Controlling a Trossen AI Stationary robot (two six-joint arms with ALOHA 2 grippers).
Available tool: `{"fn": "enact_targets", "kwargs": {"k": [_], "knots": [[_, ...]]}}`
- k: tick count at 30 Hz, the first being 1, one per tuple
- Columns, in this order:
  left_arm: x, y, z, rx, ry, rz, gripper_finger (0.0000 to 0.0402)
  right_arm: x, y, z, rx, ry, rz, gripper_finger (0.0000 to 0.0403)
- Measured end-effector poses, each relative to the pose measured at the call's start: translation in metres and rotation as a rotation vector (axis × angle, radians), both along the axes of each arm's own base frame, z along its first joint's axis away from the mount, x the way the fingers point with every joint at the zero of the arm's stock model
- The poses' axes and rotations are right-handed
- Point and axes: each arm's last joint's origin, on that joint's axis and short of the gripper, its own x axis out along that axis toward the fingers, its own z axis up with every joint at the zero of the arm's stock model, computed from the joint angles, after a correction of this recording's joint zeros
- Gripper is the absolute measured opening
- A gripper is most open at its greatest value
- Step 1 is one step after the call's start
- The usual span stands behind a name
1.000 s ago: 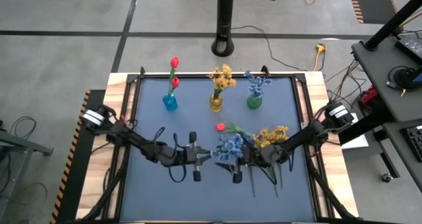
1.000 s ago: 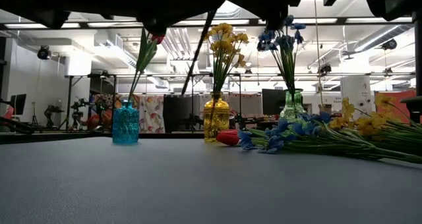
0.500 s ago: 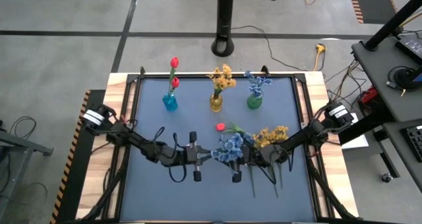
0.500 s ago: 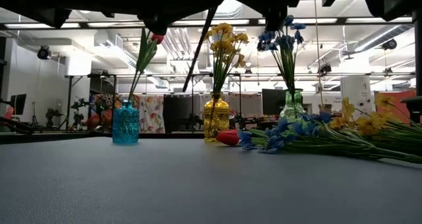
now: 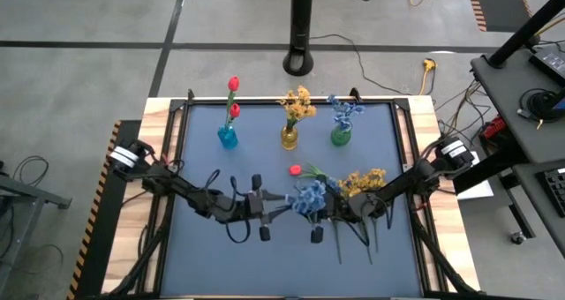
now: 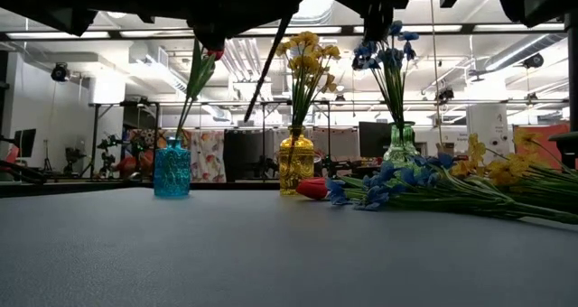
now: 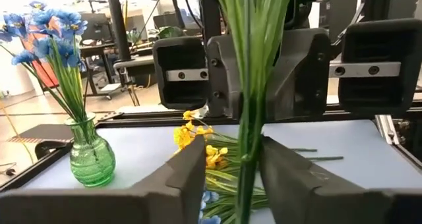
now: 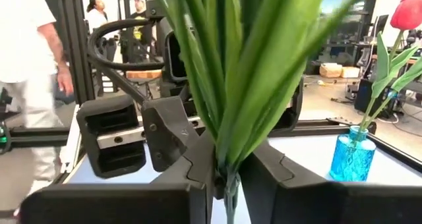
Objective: Sort flowers into vase by color
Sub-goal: Put the top blue flowers into the green vase
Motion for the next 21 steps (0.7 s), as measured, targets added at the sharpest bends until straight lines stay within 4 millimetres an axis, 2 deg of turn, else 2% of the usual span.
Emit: {"fn": "enact_targets", "kwargs": {"k": [8,15,21], "knots": [[-0.008,0.004,0.002,-0.026,0.13,0.01,0.0196,-0.021,-0.014,0.026,0.064,0.145,-0.109,0.0047],[-0.028,0.012,0.016,-0.03,0.277,0.023,0.021,-0.067,-0.039,0.057,0.191,0.302,-0.227,0.0047],[-0.049,0.021,0.035,-0.01,0.333,0.026,0.021,-0.107,-0.06,0.074,0.29,0.327,-0.383,0.0047]]}}
